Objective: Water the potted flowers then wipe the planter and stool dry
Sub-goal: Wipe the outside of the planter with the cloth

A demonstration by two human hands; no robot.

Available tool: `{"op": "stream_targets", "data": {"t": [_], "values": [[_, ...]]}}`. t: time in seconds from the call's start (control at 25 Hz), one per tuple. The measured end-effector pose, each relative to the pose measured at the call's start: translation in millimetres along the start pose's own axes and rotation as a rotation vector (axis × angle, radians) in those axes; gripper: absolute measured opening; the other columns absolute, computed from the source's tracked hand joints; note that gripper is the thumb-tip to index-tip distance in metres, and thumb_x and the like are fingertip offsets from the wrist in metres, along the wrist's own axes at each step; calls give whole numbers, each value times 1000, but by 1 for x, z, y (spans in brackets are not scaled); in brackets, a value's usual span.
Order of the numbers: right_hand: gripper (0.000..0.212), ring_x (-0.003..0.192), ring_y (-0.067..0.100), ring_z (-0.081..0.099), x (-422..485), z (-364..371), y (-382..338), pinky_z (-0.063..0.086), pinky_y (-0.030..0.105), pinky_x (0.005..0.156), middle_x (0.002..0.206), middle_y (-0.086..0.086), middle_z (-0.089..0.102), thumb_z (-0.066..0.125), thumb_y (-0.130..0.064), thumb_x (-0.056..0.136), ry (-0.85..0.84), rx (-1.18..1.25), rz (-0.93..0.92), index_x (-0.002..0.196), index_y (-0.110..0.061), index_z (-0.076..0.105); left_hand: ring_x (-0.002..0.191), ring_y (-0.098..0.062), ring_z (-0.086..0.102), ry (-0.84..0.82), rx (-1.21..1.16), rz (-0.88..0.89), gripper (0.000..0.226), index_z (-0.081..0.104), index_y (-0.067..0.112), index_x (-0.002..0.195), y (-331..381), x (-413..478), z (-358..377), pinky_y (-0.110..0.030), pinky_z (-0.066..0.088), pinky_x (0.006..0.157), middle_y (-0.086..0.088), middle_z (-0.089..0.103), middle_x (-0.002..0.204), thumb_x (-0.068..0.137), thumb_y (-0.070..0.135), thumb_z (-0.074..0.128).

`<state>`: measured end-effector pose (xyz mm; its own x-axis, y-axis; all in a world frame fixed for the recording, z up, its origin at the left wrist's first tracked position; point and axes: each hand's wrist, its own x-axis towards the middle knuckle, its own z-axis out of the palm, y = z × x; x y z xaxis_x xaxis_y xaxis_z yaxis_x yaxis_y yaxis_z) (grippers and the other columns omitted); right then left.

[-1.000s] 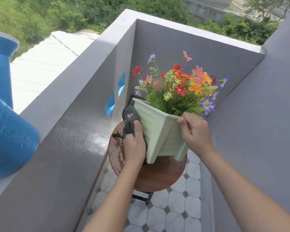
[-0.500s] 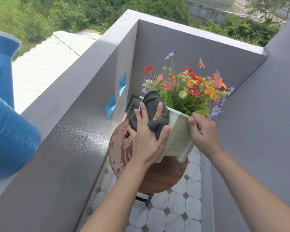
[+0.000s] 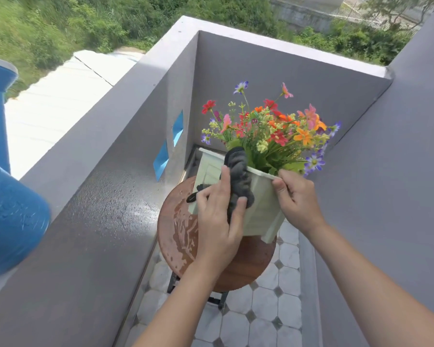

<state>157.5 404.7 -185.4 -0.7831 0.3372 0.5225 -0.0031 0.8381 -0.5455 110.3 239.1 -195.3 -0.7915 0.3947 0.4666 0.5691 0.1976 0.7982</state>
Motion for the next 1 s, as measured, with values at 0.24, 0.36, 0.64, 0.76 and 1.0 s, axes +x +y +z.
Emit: {"op": "stream_targets", "data": {"t": [0.24, 0.36, 0.64, 0.76, 1.0], "values": [[33, 57, -8, 37, -6, 0, -1, 28, 8, 54, 54, -13, 23, 25, -53, 94, -1, -8, -19, 65, -38, 19, 121, -2, 43, 38, -43, -220, 54, 48, 19, 136, -22, 23, -8, -22, 32, 104, 11, 46, 134, 84, 3, 56], [35, 56, -8, 37, -3, 0, -1, 28, 8, 53, 54, -12, 23, 25, -53, 94, -4, -1, 1, 64, -35, 20, 112, -12, 49, -29, -62, -34, 47, 59, 20, 126, -3, 8, -6, -11, 28, 101, 5, 50, 136, 82, 6, 53], [42, 57, 3, 34, -2, 1, -1, 29, 7, 56, 54, -13, 23, 24, -52, 95, -16, -60, -16, 64, -23, 25, 115, 0, 40, 18, -38, -227, 52, 54, 32, 128, -19, 20, -9, -7, 25, 103, 13, 47, 134, 83, 7, 47], [42, 56, 7, 25, 3, 3, -3, 28, 8, 54, 55, -13, 24, 24, -50, 95, -15, -65, -32, 65, -22, 27, 113, -17, 48, -52, -95, 91, 43, 66, 13, 116, -8, -1, -9, -12, 31, 102, 0, 53, 131, 79, 4, 47], [40, 55, -3, 34, 4, 2, -1, 27, 11, 53, 54, -13, 22, 26, -50, 96, -40, -37, -38, 64, -25, 24, 112, -18, 50, 29, -64, 143, 41, 68, 11, 112, -30, 20, -3, -25, 39, 100, 1, 55, 129, 79, 6, 44]]}}
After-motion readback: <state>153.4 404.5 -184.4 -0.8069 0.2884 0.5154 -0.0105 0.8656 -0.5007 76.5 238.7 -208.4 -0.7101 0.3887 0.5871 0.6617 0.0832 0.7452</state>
